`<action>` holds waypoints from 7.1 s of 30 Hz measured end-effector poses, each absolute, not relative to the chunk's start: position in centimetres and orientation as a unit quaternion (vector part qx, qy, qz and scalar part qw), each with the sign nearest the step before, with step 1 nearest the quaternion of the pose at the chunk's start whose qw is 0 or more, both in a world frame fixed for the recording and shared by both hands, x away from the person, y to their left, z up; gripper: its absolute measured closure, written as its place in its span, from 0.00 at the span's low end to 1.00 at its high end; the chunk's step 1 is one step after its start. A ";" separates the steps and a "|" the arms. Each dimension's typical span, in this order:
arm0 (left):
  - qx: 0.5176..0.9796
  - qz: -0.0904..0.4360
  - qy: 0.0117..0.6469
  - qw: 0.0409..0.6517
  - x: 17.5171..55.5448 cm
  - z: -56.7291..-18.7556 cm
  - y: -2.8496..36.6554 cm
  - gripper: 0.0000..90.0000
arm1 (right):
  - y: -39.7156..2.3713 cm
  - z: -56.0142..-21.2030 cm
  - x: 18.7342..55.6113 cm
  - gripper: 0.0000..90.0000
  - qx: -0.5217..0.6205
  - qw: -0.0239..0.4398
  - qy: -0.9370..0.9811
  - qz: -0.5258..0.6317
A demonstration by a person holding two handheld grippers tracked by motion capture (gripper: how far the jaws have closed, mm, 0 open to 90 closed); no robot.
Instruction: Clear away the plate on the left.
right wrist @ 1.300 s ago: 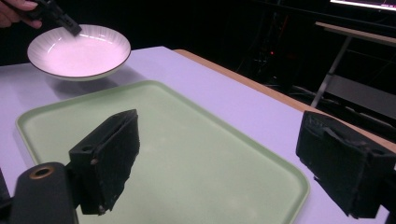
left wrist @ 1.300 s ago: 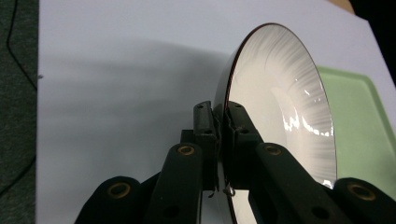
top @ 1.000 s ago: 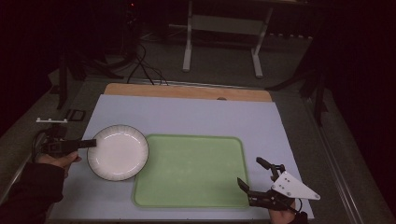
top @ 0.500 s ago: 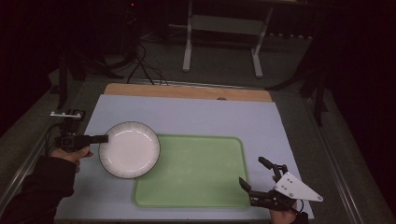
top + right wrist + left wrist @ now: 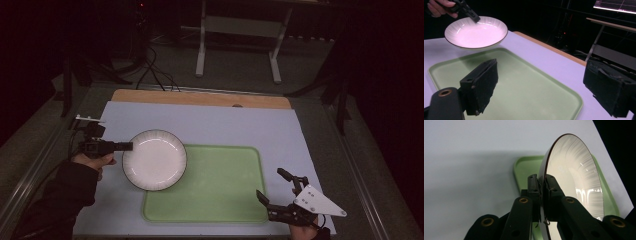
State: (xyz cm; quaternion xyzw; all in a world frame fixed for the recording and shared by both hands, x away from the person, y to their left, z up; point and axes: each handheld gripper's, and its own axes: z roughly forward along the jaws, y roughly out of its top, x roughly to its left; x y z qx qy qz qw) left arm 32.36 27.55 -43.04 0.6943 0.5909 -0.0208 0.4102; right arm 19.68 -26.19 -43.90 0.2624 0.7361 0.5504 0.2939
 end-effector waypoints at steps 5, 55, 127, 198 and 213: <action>0.699 -0.026 0.582 0.414 32.7 -42.9 26.2 0.94 | -26.2 -43.9 19.7 0.14 0.263 0.293 0.736 0.550; 0.753 -0.076 0.498 0.424 35.0 -43.9 13.7 0.94 | -26.2 -44.0 19.7 0.14 0.260 0.290 0.742 0.545; 0.785 -0.052 0.520 0.332 35.4 -50.7 11.9 0.94 | -25.8 -44.4 20.1 0.15 0.260 0.277 0.755 0.534; 0.797 0.107 0.343 0.485 25.3 -42.4 18.3 0.00 | -25.8 -44.5 20.1 0.13 0.269 0.280 0.754 0.530; 0.791 0.120 0.349 0.488 23.6 -44.6 20.1 0.00 | -25.7 -44.6 20.1 0.13 0.269 0.281 0.755 0.528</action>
